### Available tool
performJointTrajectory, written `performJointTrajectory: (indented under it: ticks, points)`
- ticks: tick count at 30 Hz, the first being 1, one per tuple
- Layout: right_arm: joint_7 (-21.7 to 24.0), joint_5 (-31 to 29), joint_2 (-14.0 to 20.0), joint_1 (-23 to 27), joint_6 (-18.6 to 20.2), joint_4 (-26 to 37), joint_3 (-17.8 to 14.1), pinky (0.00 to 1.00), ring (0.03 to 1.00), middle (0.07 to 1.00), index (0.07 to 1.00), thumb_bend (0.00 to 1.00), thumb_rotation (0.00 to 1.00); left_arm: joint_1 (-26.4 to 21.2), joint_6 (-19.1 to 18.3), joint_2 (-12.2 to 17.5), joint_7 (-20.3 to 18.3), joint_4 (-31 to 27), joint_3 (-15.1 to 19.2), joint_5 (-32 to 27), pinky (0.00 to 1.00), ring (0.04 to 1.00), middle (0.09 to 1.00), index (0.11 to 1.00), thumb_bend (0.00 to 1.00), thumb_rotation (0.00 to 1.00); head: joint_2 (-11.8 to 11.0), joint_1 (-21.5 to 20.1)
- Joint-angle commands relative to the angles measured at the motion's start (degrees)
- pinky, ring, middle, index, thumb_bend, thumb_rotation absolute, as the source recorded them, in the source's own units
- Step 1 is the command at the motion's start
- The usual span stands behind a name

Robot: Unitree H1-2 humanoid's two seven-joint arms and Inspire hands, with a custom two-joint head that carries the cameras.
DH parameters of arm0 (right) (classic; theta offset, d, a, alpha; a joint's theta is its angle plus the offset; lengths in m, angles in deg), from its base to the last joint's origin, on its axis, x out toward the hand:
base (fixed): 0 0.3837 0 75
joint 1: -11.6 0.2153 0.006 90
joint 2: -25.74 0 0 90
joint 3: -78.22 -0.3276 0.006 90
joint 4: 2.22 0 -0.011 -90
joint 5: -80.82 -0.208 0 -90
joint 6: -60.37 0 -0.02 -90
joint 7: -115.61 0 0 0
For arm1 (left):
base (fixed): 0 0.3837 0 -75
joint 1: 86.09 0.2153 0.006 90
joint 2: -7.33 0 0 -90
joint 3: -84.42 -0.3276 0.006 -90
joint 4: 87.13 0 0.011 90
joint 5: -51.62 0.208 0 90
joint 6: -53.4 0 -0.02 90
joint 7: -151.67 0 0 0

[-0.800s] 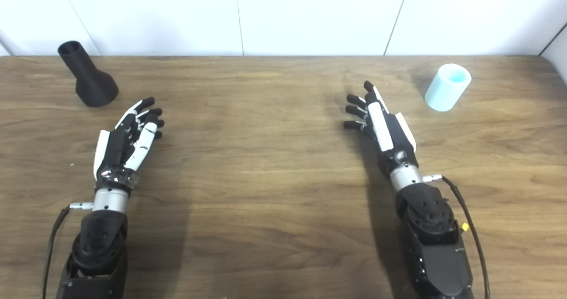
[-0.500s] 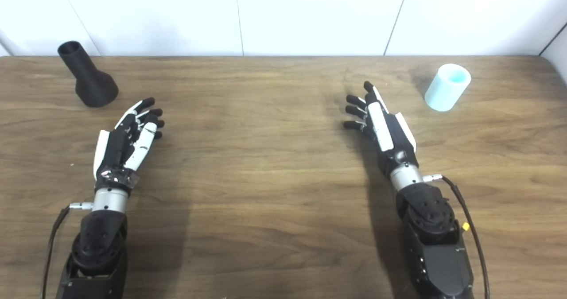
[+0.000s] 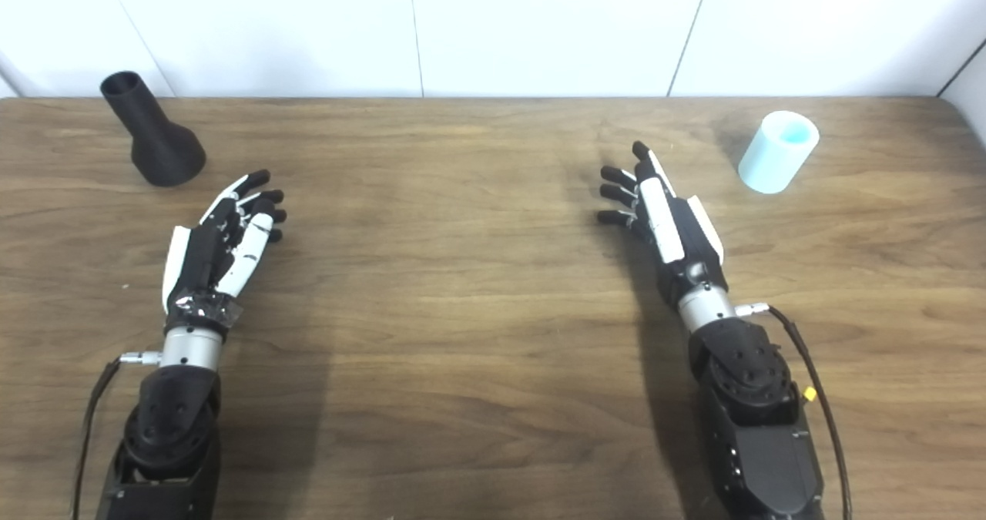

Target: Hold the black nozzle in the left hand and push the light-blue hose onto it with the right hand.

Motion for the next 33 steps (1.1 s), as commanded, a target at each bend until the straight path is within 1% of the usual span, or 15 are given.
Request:
performJointTrajectory:
  ticks: [1, 6, 11, 15, 19, 23, 24, 28, 33]
  points:
    - [1.28, -0.31, 0.48, 0.56, 0.13, 0.57, 0.46, 0.74, 0.847, 0.859, 0.992, 0.44, 1.00, -0.72, 0.60, 0.32, -0.43, -1.34, -0.36, 0.39, 0.67, 0.738, 0.791, 0.859, 0.24, 0.56, 0.08, 0.07]
    - [1.06, 0.01, 0.54, 0.56, 0.30, 0.68, 0.64, 0.72, 0.833, 0.848, 0.988, 0.45, 1.00, -0.67, 0.33, 0.31, -0.38, -1.52, -0.41, 0.60, 0.66, 0.733, 0.786, 0.858, 0.23, 0.55, 0.11, 0.07]
    - [1.10, -0.43, 0.40, 0.56, 0.02, 0.44, 0.45, 0.72, 0.833, 0.850, 0.987, 0.45, 1.00, -0.66, 0.53, 0.27, -0.38, -1.47, -0.40, 0.49, 0.66, 0.729, 0.782, 0.855, 0.24, 0.56, -0.10, 0.23]
    - [1.11, -0.45, 0.49, 0.64, 0.11, 0.26, 0.49, 0.72, 0.834, 0.852, 0.987, 0.45, 1.00, -0.62, 0.40, 0.21, -0.34, -1.57, -0.39, 0.48, 0.66, 0.726, 0.781, 0.859, 0.23, 0.56, -0.13, 0.20]
    - [0.93, -0.16, 0.45, 0.49, -0.18, 0.37, 0.56, 0.72, 0.832, 0.851, 0.987, 0.45, 1.00, -0.47, 0.66, 0.05, -0.04, -1.51, -0.42, 0.72, 0.66, 0.726, 0.778, 0.857, 0.23, 0.56, -0.65, 0.69]
    - [1.09, -0.53, 0.44, 0.35, -1.02, -0.22, 0.33, 0.72, 0.830, 0.847, 0.986, 0.45, 1.00, -0.32, 1.13, -0.06, 0.10, -1.17, -0.65, 0.89, 0.67, 0.728, 0.782, 0.863, 0.25, 0.56, -1.92, 2.83]
    - [1.16, -0.61, 0.48, 0.34, -1.34, -0.48, 0.30, 0.72, 0.829, 0.847, 0.987, 0.44, 1.00, -0.30, 1.29, -0.12, 0.19, -1.03, -0.70, 0.94, 0.66, 0.728, 0.782, 0.862, 0.26, 0.57, -1.92, 2.83]
    - [1.16, -0.77, 0.76, 0.36, -2.19, -1.52, 0.02, 0.72, 0.831, 0.848, 0.983, 0.43, 1.00, -0.34, 1.52, -1.11, 1.26, -0.20, -1.01, 1.55, 0.66, 0.728, 0.780, 0.851, 0.27, 0.57, -3.65, 5.20]
    - [1.89, -2.19, 1.49, 0.35, -2.92, -3.15, -0.72, 0.73, 0.835, 0.852, 0.981, 0.45, 1.00, -0.53, 1.22, -2.95, 1.65, 0.78, -0.89, 0.55, 0.69, 0.747, 0.781, 0.853, 0.27, 0.51, -5.54, 8.71]
